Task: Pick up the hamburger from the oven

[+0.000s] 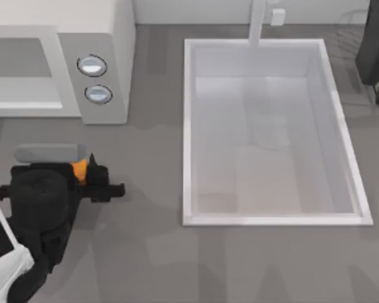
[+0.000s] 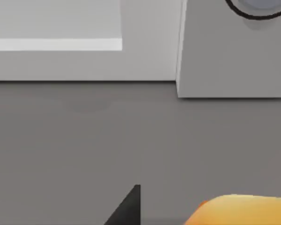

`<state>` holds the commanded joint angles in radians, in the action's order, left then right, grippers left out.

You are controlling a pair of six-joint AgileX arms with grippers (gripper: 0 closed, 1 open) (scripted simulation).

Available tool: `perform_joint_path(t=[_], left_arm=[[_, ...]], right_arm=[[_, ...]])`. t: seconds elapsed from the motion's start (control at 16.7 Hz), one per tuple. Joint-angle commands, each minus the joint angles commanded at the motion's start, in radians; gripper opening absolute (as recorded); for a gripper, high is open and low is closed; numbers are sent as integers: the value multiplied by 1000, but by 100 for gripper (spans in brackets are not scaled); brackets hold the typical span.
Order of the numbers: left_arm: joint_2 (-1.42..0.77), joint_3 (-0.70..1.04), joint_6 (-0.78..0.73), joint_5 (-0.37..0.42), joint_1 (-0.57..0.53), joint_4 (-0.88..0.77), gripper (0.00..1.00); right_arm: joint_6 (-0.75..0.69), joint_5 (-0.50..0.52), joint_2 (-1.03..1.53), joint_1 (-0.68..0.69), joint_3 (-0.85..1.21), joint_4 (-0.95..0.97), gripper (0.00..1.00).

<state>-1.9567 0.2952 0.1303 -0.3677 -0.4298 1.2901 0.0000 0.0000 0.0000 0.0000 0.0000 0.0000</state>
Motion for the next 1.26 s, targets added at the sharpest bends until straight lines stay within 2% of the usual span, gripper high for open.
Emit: perform_joint_path(t=[0.12, 0.9, 1.26], left_arm=[[0, 0, 0, 0, 0, 0, 0], [0, 0, 0, 0, 0, 0, 98], [0, 0, 0, 0, 0, 0, 100]], right_arm=[[0, 0, 0, 0, 0, 0, 100], [0, 0, 0, 0, 0, 0, 100], [0, 0, 0, 0, 0, 0, 100]])
